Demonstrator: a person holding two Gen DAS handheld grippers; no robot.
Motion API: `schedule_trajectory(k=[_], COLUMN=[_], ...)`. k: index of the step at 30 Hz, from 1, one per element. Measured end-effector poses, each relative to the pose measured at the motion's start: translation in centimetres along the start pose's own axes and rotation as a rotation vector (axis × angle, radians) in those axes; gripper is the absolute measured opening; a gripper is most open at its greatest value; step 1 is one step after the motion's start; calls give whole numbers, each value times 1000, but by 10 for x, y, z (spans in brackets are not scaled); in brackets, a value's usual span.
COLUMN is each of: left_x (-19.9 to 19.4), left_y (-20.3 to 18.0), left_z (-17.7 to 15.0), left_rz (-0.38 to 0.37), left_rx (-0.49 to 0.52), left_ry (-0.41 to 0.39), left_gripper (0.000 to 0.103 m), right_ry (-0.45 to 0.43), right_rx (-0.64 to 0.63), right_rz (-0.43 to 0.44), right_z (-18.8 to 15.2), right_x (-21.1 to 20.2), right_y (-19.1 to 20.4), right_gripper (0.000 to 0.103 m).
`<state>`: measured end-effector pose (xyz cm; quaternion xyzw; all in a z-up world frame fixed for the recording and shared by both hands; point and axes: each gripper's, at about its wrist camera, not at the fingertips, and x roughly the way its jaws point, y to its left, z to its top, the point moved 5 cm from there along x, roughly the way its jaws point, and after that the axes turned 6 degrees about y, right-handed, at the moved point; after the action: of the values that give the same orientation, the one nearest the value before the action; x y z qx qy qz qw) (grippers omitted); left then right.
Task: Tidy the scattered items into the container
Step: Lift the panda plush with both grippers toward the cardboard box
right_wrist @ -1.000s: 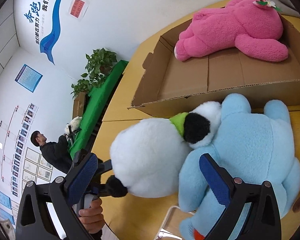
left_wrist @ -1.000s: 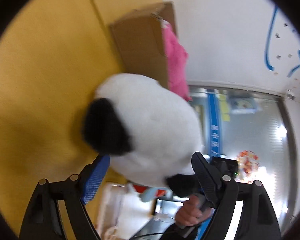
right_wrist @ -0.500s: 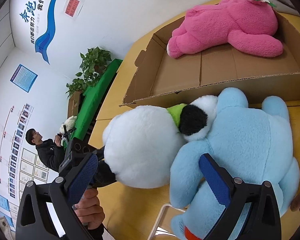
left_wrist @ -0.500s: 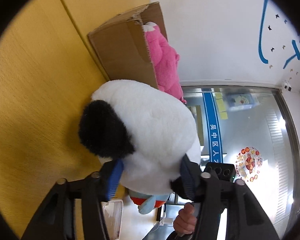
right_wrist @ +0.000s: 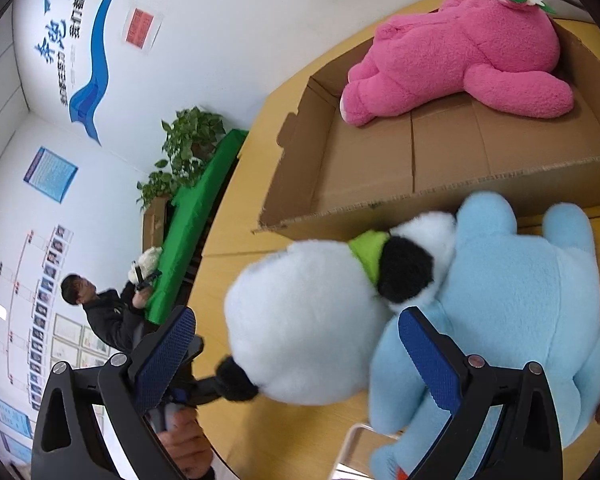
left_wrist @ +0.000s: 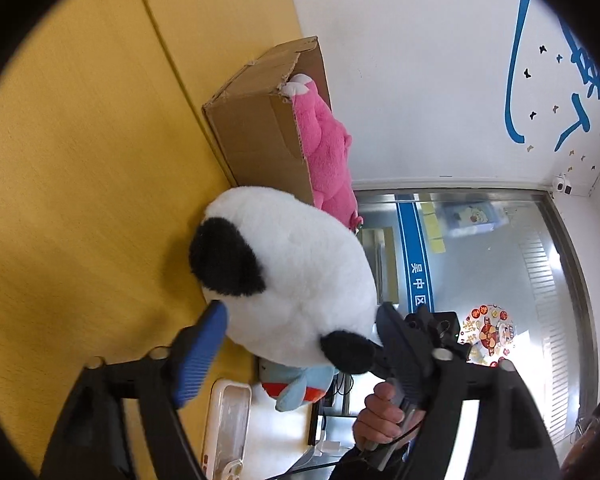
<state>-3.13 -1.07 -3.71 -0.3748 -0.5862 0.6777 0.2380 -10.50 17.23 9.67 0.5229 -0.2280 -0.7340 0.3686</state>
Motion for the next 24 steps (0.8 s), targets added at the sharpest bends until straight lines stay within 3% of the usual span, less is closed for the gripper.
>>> schedule_trajectory(k=[2,5,9,12,14,16,18,24], left_x=[11,42,64,65,63,57,47,1], left_y=[0,14,21,18,9,3,1,-1], left_z=[10,19,25,29,25,17,7,-23], left_rz=[1,40,2,12,56,108,150,157], left_rx=[-1,-63,-84,-67,2,58,92,146], left_ry=[42,115,153,154,168,170,162,111], left_gripper=[79,79,98,99,99,99,99,99], right_ry=[2,81,122,128,144,172,186,253], right_rx=[10,78,-49,-111,-184,-240,-280,-320], right_rz=[-50,-120,-282,-303,-285,-212,-180,-29], right_z=[13,24,29,30,21,4,-8,-32], right_x=[5,38,72,81,86,95,99,101], right_y=[-2,-21,-11,2,15,26,34,40], right_gripper=[103,103,103,101,99,89,88,91])
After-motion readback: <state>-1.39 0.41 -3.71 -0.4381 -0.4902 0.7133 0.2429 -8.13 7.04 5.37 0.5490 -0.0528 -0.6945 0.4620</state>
